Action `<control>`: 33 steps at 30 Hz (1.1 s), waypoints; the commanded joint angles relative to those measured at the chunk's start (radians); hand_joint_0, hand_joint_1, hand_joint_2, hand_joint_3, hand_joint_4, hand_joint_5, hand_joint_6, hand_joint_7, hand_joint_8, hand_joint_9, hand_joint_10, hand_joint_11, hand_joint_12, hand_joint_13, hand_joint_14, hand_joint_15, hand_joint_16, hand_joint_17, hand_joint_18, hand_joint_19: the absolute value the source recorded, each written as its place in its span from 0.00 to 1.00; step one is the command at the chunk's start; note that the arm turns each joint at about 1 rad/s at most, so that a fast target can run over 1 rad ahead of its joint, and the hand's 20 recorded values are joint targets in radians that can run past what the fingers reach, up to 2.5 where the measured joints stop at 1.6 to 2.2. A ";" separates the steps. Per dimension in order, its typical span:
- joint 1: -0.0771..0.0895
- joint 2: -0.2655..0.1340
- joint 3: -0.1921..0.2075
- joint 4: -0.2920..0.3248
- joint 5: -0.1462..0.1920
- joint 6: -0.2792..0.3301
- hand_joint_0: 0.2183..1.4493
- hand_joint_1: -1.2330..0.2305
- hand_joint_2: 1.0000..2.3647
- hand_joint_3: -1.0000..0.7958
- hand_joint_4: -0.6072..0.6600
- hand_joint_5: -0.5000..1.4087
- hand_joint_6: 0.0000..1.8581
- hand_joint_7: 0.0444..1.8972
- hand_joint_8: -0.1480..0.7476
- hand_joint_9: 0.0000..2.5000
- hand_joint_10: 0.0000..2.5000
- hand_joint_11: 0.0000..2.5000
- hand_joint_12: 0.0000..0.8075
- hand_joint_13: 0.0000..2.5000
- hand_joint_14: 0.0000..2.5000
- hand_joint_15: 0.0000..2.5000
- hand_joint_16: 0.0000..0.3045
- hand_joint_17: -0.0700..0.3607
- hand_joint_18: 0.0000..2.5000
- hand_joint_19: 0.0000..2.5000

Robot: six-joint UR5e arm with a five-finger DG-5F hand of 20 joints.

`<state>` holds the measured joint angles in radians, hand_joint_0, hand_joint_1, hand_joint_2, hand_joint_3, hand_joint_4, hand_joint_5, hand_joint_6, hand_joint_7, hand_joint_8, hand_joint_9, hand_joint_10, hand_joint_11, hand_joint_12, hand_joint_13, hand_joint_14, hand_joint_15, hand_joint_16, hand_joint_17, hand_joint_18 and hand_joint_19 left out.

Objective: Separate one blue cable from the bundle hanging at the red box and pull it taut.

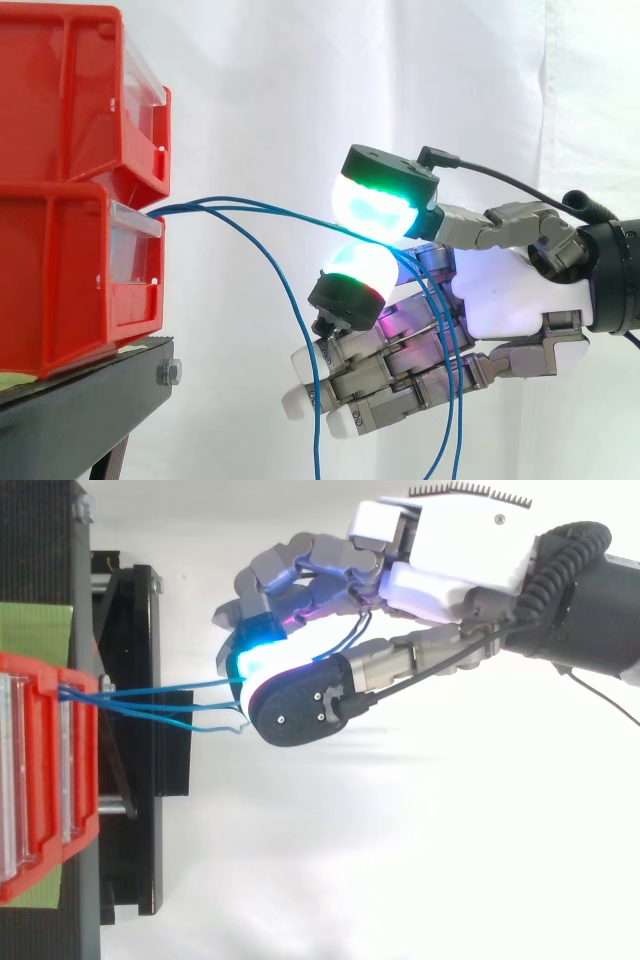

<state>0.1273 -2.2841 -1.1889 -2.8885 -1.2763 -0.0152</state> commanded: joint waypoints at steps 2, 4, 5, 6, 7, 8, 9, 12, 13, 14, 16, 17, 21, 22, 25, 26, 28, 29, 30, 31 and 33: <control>0.000 0.000 0.000 0.000 0.000 0.000 0.35 0.22 0.00 0.28 0.65 0.17 0.47 0.71 0.43 0.28 0.01 0.22 0.37 0.13 0.00 0.03 0.12 0.35 0.11 0.02; 0.000 0.000 0.000 0.000 0.000 0.000 0.32 0.22 0.00 0.28 0.66 0.17 0.47 0.71 0.44 0.28 0.01 0.22 0.36 0.14 0.00 0.03 0.12 0.35 0.11 0.02; 0.000 0.000 0.000 0.000 0.000 0.000 0.30 0.23 0.00 0.28 0.66 0.17 0.47 0.71 0.44 0.29 0.01 0.22 0.37 0.14 0.00 0.03 0.12 0.35 0.11 0.03; 0.000 0.000 0.000 0.000 0.000 0.000 0.29 0.23 0.00 0.28 0.66 0.17 0.47 0.71 0.44 0.29 0.01 0.22 0.37 0.14 0.00 0.03 0.12 0.35 0.11 0.03; 0.000 0.000 0.000 0.000 0.000 0.000 0.28 0.22 0.00 0.28 0.65 0.17 0.47 0.70 0.44 0.29 0.01 0.22 0.37 0.14 0.00 0.04 0.12 0.35 0.11 0.02; 0.000 0.000 0.000 0.000 0.000 0.000 0.27 0.23 0.00 0.28 0.66 0.17 0.47 0.70 0.45 0.29 0.01 0.22 0.37 0.14 0.00 0.03 0.12 0.35 0.11 0.02; 0.000 0.000 0.000 0.000 0.000 0.000 0.26 0.23 0.00 0.28 0.65 0.17 0.47 0.70 0.45 0.29 0.01 0.23 0.38 0.14 0.00 0.04 0.12 0.36 0.11 0.03; 0.000 0.000 0.000 0.000 0.000 0.000 0.24 0.24 0.00 0.28 0.65 0.17 0.47 0.68 0.46 0.29 0.01 0.23 0.39 0.14 0.00 0.04 0.13 0.36 0.12 0.03; 0.000 0.000 0.000 0.000 0.000 0.000 0.23 0.24 0.00 0.28 0.65 0.17 0.47 0.68 0.46 0.29 0.01 0.23 0.39 0.14 0.00 0.04 0.13 0.36 0.12 0.03; 0.002 -0.001 0.000 0.000 0.000 0.000 0.22 0.24 0.00 0.28 0.65 0.17 0.47 0.68 0.47 0.30 0.01 0.23 0.39 0.14 0.00 0.04 0.13 0.37 0.12 0.03; 0.000 0.000 0.000 0.000 0.000 0.000 0.22 0.23 0.00 0.28 0.65 0.17 0.47 0.68 0.47 0.30 0.01 0.23 0.40 0.14 0.00 0.04 0.13 0.37 0.11 0.03; 0.000 0.000 0.000 0.000 0.000 0.000 0.21 0.23 0.00 0.28 0.65 0.17 0.47 0.68 0.47 0.30 0.01 0.23 0.40 0.14 0.00 0.04 0.13 0.38 0.12 0.03; 0.000 0.000 0.000 0.000 0.000 0.000 0.16 0.32 0.00 0.28 0.65 0.17 0.48 0.64 0.49 0.30 0.01 0.23 0.43 0.14 0.00 0.04 0.15 0.40 0.12 0.03; 0.000 0.000 0.000 0.000 0.000 0.000 0.17 0.40 0.00 0.28 0.65 0.17 0.48 0.63 0.50 0.30 0.01 0.23 0.44 0.14 0.00 0.04 0.15 0.40 0.12 0.03; 0.000 0.000 0.000 0.000 0.000 0.000 0.18 0.50 0.00 0.28 0.64 0.17 0.47 0.62 0.50 0.30 0.01 0.23 0.43 0.13 0.00 0.04 0.15 0.40 0.11 0.03; 0.000 0.000 0.000 0.000 0.000 0.000 0.20 0.55 0.00 0.28 0.64 0.17 0.47 0.62 0.49 0.30 0.01 0.23 0.42 0.13 0.00 0.04 0.14 0.39 0.11 0.03; 0.000 0.000 0.000 0.000 0.000 0.000 0.25 0.59 0.00 0.28 0.62 0.17 0.46 0.64 0.47 0.30 0.01 0.23 0.39 0.13 0.00 0.04 0.13 0.37 0.10 0.04; 0.000 0.000 0.000 0.000 0.000 0.000 0.27 0.60 0.00 0.28 0.61 0.17 0.46 0.64 0.47 0.30 0.01 0.22 0.38 0.13 0.00 0.04 0.12 0.36 0.09 0.04; 0.000 0.000 0.000 0.000 0.000 0.000 0.28 0.60 0.00 0.28 0.61 0.17 0.46 0.65 0.47 0.30 0.01 0.22 0.38 0.13 0.00 0.04 0.12 0.36 0.09 0.04; 0.000 0.000 0.000 0.000 0.000 0.000 0.30 0.58 0.00 0.28 0.61 0.17 0.46 0.65 0.46 0.30 0.01 0.22 0.37 0.13 0.00 0.04 0.12 0.35 0.09 0.04; 0.000 0.000 0.000 0.000 0.000 0.000 0.30 0.53 0.00 0.30 0.61 0.17 0.46 0.66 0.47 0.30 0.01 0.23 0.37 0.13 0.00 0.04 0.12 0.35 0.09 0.04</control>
<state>0.1273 -2.2841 -1.1889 -2.8885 -1.2763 -0.0153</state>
